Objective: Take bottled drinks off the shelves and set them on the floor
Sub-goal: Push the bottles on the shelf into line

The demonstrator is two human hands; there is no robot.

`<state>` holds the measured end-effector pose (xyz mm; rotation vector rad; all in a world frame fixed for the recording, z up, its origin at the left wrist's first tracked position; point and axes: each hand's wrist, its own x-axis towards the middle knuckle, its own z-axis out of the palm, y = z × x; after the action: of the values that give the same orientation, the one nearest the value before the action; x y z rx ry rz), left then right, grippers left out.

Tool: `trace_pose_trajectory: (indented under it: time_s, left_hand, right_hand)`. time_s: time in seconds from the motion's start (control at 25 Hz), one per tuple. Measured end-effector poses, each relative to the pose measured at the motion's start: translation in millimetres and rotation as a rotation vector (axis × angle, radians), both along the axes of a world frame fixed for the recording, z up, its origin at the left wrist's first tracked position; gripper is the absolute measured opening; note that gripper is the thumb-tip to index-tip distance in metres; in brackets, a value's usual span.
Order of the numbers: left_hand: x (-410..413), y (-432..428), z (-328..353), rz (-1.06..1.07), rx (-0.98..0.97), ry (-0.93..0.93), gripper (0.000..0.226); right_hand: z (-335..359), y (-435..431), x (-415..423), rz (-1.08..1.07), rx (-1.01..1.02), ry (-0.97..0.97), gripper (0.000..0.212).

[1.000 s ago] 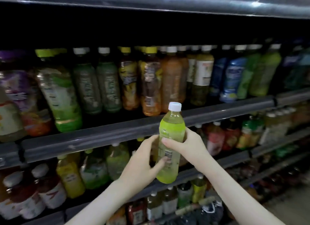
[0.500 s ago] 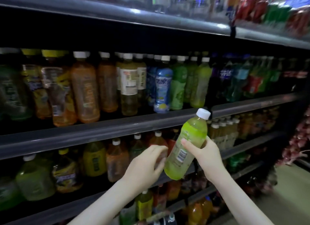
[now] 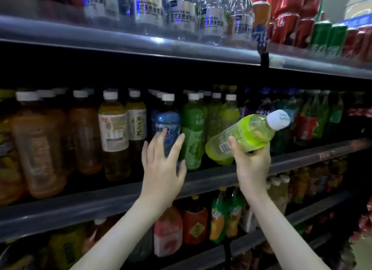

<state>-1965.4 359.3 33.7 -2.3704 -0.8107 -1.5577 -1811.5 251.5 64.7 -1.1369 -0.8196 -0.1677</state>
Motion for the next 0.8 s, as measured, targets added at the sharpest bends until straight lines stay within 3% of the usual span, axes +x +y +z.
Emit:
trace_pose_trajectory:
  time_s: [0.12,0.2,0.4,0.48,0.64,0.8]
  left_hand:
    - [40.2,9.1,13.5,0.118,0.108,0.059,0.07]
    - [60.6,13.7,22.2,0.217,0.201,0.109,0.067]
    - [83.1,32.9,46.7,0.366,0.263,0.123,0.055]
    - [83.2,35.8,49.0,0.421,0.296,0.147,0.053]
    - [90.0,39.6,64.3,0.485,0.233,0.139,0.051]
    - [90.5,39.3,77.8,0.453,0.228,0.239,0.066]
  right_hand:
    - [2.8,22.4,22.6,0.012,-0.095,-0.055,0.04]
    - [2.5,35.0,34.3,0.036,-0.178,-0.054,0.039]
    - [12.4,59.1,52.4,0.033,-0.393,-0.156,0.074]
    - [14.6,64.2,56.9,-0.052,-0.413,-0.365,0.092]
    - [16.5,64.3,72.9,-0.284,-0.512,-0.887,0.103]
    - [26.5,55.7,90.2,-0.266,-0.687,-1.141,0.128]
